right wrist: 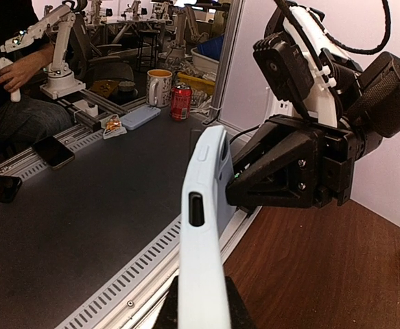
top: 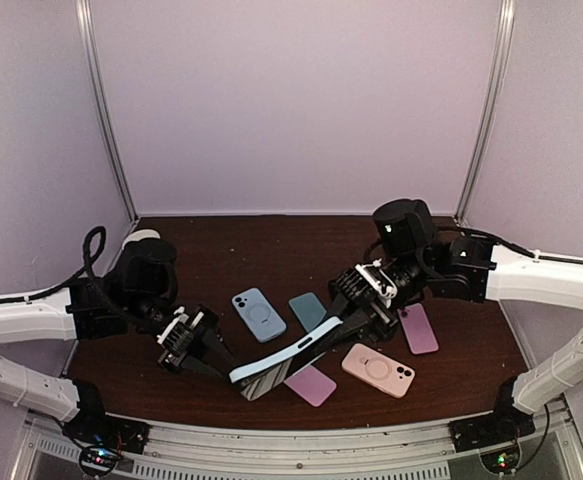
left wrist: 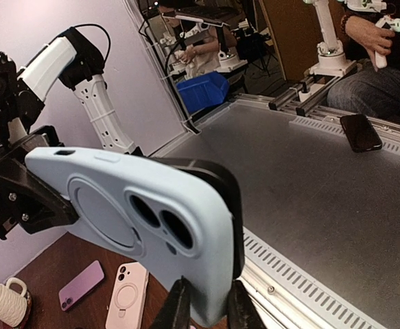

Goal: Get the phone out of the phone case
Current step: Remove the top left corner of the phone from the phone case, then pass from the right arm to the left

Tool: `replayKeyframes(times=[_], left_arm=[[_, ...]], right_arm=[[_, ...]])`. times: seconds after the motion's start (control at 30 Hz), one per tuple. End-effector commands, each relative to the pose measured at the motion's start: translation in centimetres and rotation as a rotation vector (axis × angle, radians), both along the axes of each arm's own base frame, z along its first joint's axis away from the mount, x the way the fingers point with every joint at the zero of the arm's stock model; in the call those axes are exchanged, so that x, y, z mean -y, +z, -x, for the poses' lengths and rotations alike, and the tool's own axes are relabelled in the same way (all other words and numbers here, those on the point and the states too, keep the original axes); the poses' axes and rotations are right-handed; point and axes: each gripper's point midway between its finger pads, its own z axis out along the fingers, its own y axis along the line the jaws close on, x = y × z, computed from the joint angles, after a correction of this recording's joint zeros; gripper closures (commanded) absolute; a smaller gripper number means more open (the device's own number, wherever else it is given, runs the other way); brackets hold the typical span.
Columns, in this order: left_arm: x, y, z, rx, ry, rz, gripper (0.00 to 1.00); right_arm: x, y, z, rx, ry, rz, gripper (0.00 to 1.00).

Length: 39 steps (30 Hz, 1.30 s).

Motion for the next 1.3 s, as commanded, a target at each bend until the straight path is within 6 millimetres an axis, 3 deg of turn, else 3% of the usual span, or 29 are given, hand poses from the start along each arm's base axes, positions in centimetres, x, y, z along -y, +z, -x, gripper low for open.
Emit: replayKeyframes(times=[0.0,0.13,0.33,0.43,0.63,0.73,0.83,1.03,1.27], left_arm=[[0.6,1.7,-0.3,0.064,0.002,0.070,1.00],[0.7,1.7,-0.7,0.074,0.026,0.062,0.98],[1.1,2.0,-2.9,0.156,0.191,0.066,0.70],[1.0,2.3,-4.8,0.217,0.318,0.082,0.62],[0.0,4.4,-9.7,0.341,0.638,0.161,0.61],[-0.8,5.4,-11.1,0.383,0.741,0.197,0.62],[-1.4,6.3,-10.1,0.396,0.709,0.256,0.64],[-1.8,7.3,-5.4,0.324,0.483,0.366,0.64],[-0.6,7.3,-3.9,0.201,0.350,0.353,0.66]], right_arm=[[-0.1,2.2,0.8,0.031,0.061,-0.061,1.00],[0.0,1.9,0.0,0.074,0.003,-0.063,1.00],[0.8,2.1,-1.3,0.132,-0.093,-0.075,1.00],[1.7,2.4,-1.8,0.168,-0.143,-0.088,1.00],[3.6,3.6,-4.1,0.297,-0.336,-0.152,1.00],[4.5,4.7,-5.4,0.363,-0.456,-0.216,1.00],[5.1,5.5,-6.1,0.395,-0.524,-0.248,1.00],[5.5,8.0,-6.0,0.412,-0.560,-0.345,1.00],[4.8,8.8,-5.5,0.407,-0.530,-0.380,1.00]])
